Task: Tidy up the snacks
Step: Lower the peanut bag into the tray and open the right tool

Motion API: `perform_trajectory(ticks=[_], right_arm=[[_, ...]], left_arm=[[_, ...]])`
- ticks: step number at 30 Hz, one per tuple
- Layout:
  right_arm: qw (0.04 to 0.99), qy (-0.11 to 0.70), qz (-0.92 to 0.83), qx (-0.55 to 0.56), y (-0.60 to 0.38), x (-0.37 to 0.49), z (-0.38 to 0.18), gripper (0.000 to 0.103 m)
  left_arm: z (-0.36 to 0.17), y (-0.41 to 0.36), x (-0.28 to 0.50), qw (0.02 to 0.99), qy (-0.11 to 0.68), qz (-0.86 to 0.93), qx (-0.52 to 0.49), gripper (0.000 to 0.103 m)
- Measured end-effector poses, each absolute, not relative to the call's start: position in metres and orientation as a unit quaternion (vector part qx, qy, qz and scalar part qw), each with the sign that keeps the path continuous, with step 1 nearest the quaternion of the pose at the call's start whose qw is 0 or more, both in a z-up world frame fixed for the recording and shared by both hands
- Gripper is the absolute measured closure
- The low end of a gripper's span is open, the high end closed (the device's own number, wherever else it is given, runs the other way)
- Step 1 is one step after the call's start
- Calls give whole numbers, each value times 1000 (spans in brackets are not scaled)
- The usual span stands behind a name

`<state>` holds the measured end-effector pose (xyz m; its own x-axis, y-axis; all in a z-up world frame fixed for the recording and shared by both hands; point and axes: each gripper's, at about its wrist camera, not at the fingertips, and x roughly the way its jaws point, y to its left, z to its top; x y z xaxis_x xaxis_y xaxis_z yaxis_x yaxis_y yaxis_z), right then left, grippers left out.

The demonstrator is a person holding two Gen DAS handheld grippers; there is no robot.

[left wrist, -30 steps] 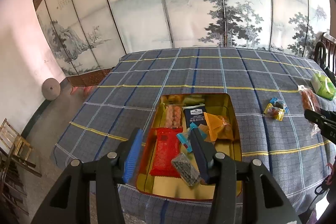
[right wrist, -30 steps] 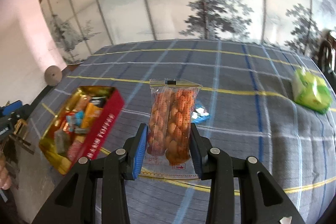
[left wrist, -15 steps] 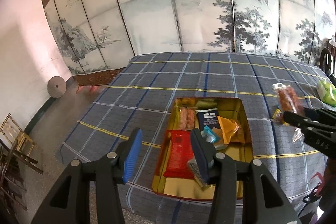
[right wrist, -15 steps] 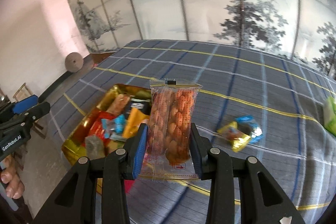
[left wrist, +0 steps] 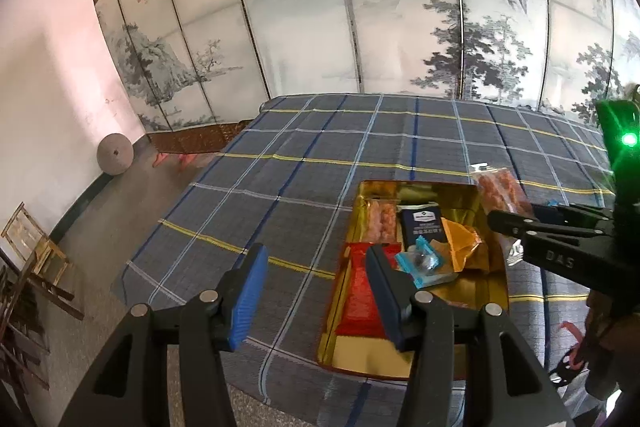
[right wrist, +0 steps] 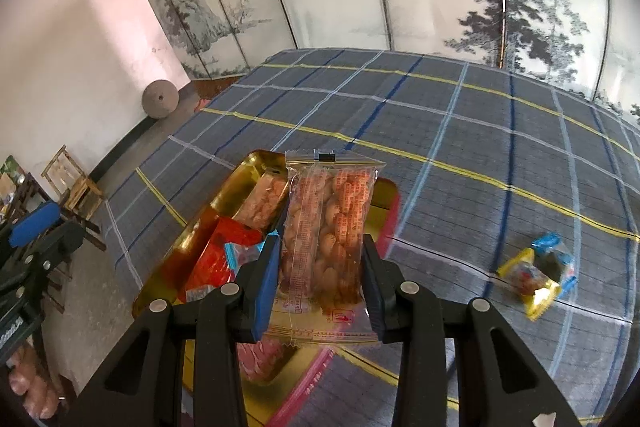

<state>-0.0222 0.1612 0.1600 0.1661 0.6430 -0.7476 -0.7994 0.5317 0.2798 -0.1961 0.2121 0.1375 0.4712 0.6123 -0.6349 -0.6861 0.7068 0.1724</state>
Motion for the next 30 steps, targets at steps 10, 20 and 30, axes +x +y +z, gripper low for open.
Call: perform_trajectory(ticks=[10, 20, 30], right_arm=[[749, 453, 472, -103, 192, -23, 146, 68], [746, 463, 466, -108, 208, -22, 136, 68], [744, 468, 470, -80, 211, -16, 133, 65]], left_arm=[[132, 230, -204, 848, 355, 388, -69, 51], [125, 244, -210, 841, 362, 393, -84, 51], [116, 250, -213, 835, 377, 390, -96, 51]])
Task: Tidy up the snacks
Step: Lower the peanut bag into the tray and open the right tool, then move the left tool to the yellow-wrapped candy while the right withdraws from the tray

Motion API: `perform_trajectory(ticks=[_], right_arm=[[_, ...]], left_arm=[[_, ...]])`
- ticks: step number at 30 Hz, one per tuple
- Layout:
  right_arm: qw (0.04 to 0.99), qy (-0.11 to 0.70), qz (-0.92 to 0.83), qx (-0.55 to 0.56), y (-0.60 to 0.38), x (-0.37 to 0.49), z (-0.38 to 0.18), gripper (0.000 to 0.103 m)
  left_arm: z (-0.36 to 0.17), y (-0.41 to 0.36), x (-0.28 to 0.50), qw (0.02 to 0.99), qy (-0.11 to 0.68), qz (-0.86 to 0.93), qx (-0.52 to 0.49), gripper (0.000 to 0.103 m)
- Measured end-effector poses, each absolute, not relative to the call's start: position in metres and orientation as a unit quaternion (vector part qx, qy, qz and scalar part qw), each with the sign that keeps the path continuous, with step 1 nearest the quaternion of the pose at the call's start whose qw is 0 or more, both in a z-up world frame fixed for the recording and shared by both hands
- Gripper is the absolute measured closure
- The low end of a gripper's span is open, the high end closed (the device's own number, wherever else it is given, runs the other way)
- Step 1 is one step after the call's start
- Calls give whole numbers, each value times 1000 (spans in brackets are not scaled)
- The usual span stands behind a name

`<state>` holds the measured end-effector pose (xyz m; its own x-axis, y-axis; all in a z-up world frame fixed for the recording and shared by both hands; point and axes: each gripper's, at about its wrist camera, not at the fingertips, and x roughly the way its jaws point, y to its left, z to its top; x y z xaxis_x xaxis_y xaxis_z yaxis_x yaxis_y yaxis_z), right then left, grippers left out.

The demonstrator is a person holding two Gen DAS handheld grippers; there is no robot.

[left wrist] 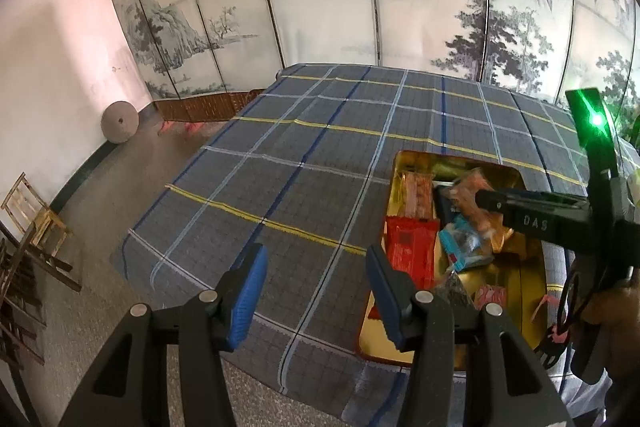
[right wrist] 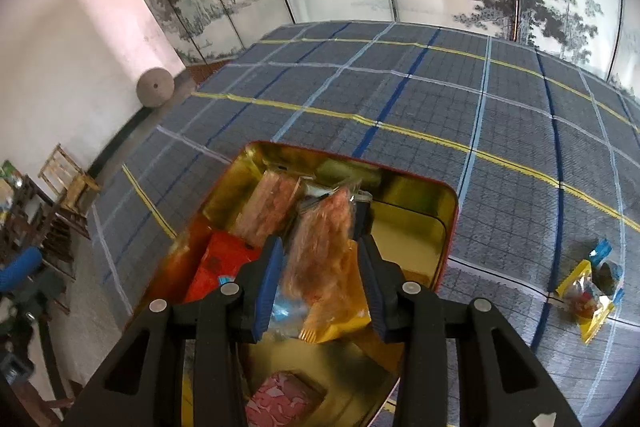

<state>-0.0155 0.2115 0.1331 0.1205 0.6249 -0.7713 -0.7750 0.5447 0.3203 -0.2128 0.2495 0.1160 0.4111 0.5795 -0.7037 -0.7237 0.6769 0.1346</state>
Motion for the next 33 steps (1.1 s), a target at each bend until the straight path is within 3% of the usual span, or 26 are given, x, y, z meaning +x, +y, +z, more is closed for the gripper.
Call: perform_trajectory(ticks=[9, 17, 25, 33], right_arm=[[796, 416, 434, -66, 122, -5, 147, 64], [862, 414, 270, -111, -30, 32, 119, 64], [874, 432, 202, -97, -109, 61, 95, 63], [870, 433, 231, -53, -128, 67, 83, 56]], left_arm=[[117, 233, -206, 841, 385, 372, -78, 51], [118, 196, -179, 860, 400, 314, -54, 51], [120, 142, -125, 883, 430, 186, -27, 51], [105, 122, -29, 853, 498, 60, -142, 51]])
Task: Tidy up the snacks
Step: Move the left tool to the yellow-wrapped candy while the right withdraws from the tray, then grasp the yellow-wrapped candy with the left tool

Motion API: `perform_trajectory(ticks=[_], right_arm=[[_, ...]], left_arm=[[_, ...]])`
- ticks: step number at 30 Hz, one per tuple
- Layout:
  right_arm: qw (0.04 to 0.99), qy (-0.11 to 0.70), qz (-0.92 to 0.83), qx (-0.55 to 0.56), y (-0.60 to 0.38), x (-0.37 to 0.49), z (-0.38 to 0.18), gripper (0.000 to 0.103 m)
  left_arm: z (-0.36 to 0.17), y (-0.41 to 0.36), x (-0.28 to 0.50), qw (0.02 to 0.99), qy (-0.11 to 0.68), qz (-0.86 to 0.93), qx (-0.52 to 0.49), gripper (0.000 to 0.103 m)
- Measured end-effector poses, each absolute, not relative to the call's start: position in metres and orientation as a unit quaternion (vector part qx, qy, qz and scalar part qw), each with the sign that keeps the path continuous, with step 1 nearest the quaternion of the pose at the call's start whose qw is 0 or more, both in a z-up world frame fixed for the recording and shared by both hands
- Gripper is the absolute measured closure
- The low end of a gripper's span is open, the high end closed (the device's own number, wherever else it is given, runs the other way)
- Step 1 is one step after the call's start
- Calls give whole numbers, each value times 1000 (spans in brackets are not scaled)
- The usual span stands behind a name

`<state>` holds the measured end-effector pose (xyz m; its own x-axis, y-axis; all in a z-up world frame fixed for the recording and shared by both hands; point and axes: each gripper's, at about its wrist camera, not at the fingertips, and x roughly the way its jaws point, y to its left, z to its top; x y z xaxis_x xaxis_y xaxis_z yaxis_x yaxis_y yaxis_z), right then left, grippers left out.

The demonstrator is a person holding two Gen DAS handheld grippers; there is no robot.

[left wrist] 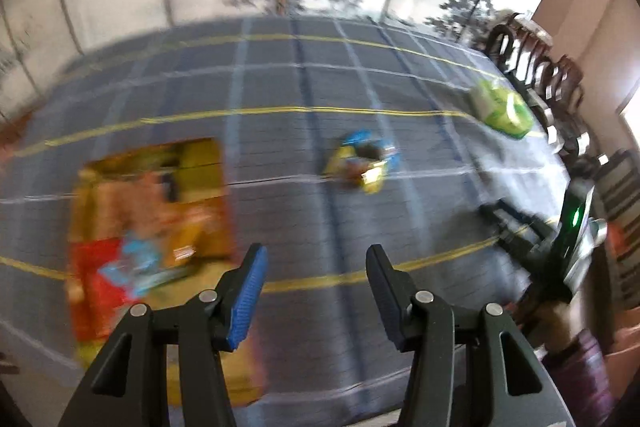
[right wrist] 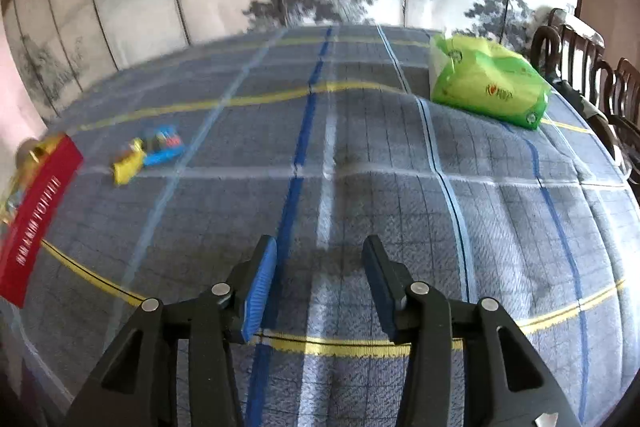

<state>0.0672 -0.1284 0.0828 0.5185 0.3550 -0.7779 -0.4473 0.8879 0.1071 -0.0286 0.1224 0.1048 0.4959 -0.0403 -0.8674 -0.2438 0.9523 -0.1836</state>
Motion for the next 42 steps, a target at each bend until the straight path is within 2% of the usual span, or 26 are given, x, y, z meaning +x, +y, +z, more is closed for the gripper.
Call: perform_trajectory(ticks=[5, 7, 8, 9, 25, 29, 31, 33, 34, 35, 40, 42], right_arm=[[865, 431, 257, -22, -138, 67, 83, 56], [863, 430, 265, -12, -141, 67, 83, 56], [862, 429, 270, -5, -142, 67, 83, 56], [861, 429, 274, -2, -142, 67, 84, 56], [849, 420, 318, 37, -151, 67, 85, 48], [848, 420, 321, 45, -154, 68, 86, 46], [848, 419, 322, 47, -155, 68, 86, 44], [848, 419, 321, 50, -156, 69, 87, 40], [848, 419, 320, 52, -157, 70, 87, 40], [848, 419, 319, 54, -158, 70, 86, 39], [847, 425, 314, 56, -159, 72, 85, 39], [845, 431, 312, 50, -156, 74, 84, 39]], left_arm=[[76, 126, 42, 808, 541, 60, -226, 53], [64, 128, 60, 791, 551, 60, -260, 61], [54, 129, 72, 777, 561, 65, -278, 70], [49, 129, 78, 769, 568, 70, -286, 72], [7, 136, 121, 718, 586, 143, -347, 69], [5, 130, 120, 711, 591, 173, -339, 61], [6, 128, 122, 717, 593, 177, -321, 61], [6, 125, 124, 720, 598, 180, -303, 63], [7, 123, 124, 722, 599, 183, -294, 67], [7, 122, 125, 724, 600, 189, -282, 78], [10, 126, 105, 742, 579, 160, -297, 80], [23, 117, 87, 768, 561, 167, -262, 80]])
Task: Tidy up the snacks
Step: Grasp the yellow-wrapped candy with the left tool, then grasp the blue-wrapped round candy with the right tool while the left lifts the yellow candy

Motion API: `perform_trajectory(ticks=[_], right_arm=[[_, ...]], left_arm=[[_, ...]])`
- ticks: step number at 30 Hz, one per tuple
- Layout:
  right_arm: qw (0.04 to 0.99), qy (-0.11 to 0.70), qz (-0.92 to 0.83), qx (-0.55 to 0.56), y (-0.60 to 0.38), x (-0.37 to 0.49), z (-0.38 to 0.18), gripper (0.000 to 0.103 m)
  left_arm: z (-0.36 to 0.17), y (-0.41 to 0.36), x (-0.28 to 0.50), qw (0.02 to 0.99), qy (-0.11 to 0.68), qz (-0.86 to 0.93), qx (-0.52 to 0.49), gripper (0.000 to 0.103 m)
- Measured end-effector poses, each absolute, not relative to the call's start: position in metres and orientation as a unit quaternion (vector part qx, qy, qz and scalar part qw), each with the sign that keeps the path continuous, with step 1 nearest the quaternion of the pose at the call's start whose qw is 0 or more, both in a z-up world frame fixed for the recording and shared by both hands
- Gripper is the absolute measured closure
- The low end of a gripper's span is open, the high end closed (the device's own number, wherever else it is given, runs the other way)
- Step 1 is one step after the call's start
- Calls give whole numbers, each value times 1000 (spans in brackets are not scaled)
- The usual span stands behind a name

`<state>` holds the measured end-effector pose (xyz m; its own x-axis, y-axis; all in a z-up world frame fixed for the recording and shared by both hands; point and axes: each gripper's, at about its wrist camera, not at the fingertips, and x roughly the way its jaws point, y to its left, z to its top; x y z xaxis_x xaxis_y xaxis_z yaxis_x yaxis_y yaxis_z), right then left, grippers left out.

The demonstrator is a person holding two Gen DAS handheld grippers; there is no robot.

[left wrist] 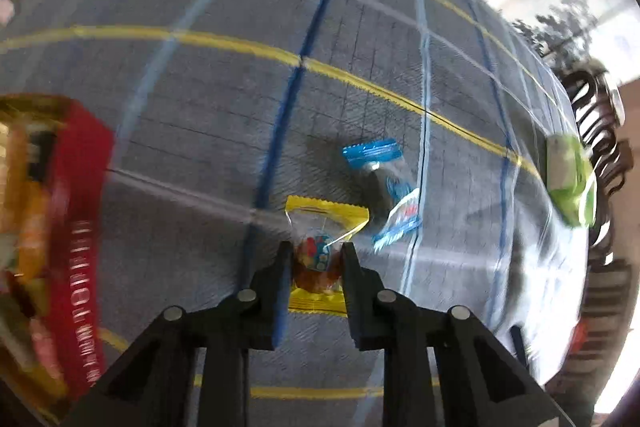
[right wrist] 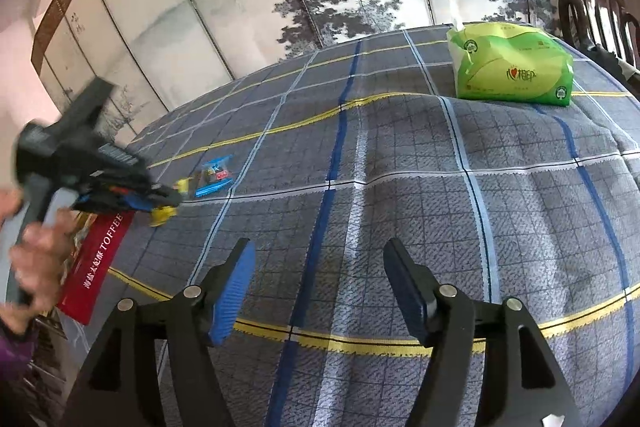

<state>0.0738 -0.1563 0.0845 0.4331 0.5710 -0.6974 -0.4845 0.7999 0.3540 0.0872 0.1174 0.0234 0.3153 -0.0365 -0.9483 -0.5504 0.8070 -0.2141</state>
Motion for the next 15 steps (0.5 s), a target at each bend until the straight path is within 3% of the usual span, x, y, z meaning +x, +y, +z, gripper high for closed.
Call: perform_trajectory(ticks=[6, 15], right_arm=[[829, 431, 356, 13, -118, 79, 99, 39], [796, 438, 413, -61, -10, 110, 97, 39]], left_arm=[[60, 93, 34, 814, 523, 146, -208, 80], [66, 75, 10, 822, 518, 128, -201, 80]])
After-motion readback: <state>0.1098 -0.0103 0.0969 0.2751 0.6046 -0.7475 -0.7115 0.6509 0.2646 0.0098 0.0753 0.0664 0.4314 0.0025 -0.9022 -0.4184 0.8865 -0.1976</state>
